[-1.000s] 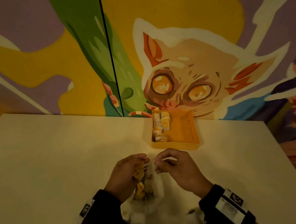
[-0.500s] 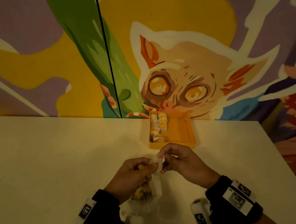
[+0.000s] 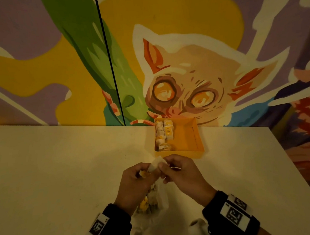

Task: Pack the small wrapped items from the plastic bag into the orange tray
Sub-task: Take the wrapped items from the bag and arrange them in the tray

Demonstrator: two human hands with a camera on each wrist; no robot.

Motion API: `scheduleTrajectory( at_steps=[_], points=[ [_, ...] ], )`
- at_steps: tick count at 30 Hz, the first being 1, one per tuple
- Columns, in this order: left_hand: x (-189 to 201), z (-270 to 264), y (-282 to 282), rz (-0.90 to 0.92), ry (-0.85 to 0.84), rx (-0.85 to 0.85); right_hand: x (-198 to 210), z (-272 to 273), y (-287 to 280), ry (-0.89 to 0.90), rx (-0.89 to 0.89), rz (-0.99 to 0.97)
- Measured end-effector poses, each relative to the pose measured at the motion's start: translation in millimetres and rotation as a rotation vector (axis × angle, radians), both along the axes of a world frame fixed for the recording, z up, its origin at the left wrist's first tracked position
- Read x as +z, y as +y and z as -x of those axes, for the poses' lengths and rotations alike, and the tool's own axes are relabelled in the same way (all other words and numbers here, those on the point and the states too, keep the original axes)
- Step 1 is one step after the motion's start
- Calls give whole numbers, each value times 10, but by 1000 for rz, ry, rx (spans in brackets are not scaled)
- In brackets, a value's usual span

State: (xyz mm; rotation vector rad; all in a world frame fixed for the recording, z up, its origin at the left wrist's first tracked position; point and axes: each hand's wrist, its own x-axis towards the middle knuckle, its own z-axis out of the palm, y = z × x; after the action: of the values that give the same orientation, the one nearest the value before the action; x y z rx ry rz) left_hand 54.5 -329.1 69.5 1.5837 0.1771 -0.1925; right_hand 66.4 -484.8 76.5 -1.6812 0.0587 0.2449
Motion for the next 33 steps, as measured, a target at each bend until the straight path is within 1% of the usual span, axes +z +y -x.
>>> scheduleTrajectory(
  at_steps=[3, 7, 10, 17, 20, 25, 33],
  points=[
    [-22, -4, 15, 14, 44, -6, -2, -117, -32, 4, 6, 10],
    [-59, -61, 38, 87, 162, 67, -5, -403, -142, 27, 13, 98],
    [-74, -115, 67, 59, 174, 77, -61, -745, -282, 49, -12, 181],
    [-113, -298, 149, 74, 224, 103, -384, -1439, -584, 139, -13, 405],
    [-113, -395, 159, 72, 244, 95, -501, -1674, -627, 203, 33, 517],
    [-122, -533, 157, 60, 247, 85, -667, -2007, -632, 317, 110, 626],
    [-278, -671, 243, 34, 279, 125, -930, -2381, -507, 401, 279, 751]
  ],
)
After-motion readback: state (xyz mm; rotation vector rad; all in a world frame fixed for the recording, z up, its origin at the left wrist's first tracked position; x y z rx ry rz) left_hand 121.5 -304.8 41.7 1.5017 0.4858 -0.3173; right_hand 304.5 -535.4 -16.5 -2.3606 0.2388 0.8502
